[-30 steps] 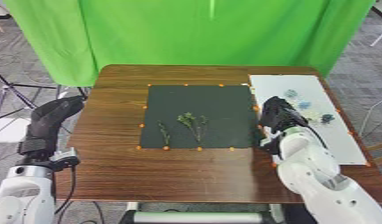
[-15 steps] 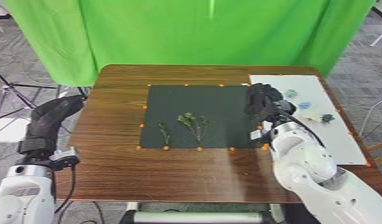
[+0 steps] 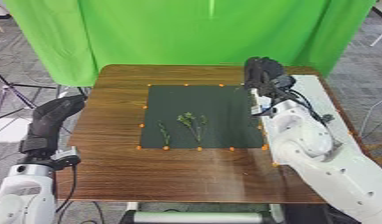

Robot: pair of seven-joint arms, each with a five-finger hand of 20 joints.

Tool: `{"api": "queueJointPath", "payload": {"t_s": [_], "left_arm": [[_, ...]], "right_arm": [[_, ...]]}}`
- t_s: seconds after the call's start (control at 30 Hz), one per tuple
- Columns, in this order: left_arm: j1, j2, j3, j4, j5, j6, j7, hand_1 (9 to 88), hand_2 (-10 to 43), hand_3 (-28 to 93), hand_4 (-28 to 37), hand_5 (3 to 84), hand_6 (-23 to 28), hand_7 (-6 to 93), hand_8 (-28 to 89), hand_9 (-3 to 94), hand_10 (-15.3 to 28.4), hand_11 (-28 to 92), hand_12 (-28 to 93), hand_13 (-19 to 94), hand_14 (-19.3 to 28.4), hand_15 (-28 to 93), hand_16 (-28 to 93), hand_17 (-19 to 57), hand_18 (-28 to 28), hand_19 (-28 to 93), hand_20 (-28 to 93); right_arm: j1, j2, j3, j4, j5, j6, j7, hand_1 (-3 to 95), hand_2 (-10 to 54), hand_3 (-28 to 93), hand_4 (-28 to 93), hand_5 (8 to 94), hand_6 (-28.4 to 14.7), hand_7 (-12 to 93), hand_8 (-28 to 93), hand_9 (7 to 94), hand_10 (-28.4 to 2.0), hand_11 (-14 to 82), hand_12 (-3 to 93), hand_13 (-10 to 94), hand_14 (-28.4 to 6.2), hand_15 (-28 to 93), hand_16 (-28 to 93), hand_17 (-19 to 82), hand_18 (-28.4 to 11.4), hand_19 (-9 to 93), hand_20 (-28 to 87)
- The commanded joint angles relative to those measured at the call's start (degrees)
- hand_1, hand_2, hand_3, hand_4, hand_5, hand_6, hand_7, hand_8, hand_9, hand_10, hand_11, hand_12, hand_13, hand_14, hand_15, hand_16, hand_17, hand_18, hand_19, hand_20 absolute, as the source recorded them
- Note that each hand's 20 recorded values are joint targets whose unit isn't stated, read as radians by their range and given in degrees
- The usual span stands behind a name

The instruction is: Arrange flowers

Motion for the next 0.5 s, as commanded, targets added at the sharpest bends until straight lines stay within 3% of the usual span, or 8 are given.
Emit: {"api": "queueJointPath", "payload": {"t_s": [0.03, 0.27, 0.5], "left_arm": [[0.0, -0.12, 0.05, 0.15, -0.44, -0.52, -0.1, 32.8, -1.0, 63, -16.2, 47.9, 3.7, 21.5, -9, 46.8, 13.4, 27, 15, 37, 16.0, 16, 3, 5.5, 9.4, 6, 13], [-0.3, -0.13, 0.42, 0.29, -0.45, -0.65, -0.01, 32.7, -1.1, 63, -16.2, 47.9, 3.7, 21.5, -9, 46.8, 13.4, 27, 15, 37, 16.0, 16, 3, 5.6, 9.4, 6, 13], [-0.3, -0.31, 0.71, 0.34, -0.38, -0.77, -0.12, 32.7, -1.0, 63, -16.2, 47.8, 3.7, 21.6, -9, 46.9, 13.5, 26, 15, 37, 16.0, 16, 3, 5.6, 9.4, 6, 13]], "right_arm": [[0.4, 2.2, -2.1, 0.3, 1.7, 2.8, -6.3, 94.2, -9.5, -26, 61, 61.8, -6.1, 58, 18, 86.0, -15.2, 20.0, 60.1, 94, 0.2, 55, 35, 71, -4.5, 91, 44], [0.8, 2.7, -6.1, 0.2, 2.8, 3.0, -10.5, 93.8, -9.5, -25, 61, 61.1, -6.1, 59, 17, 85.8, -15.0, 19.9, 59.9, 94, 0.3, 55, 36, 71, -4.8, 91, 44], [-1.4, 4.4, -6.7, -1.1, 5.6, -1.7, -11.6, 93.0, -9.3, -24, 60, 60.6, -6.0, 60, 17, 85.6, -14.9, 20.0, 59.8, 94, 0.4, 54, 36, 71, -5.1, 91, 44]]}}
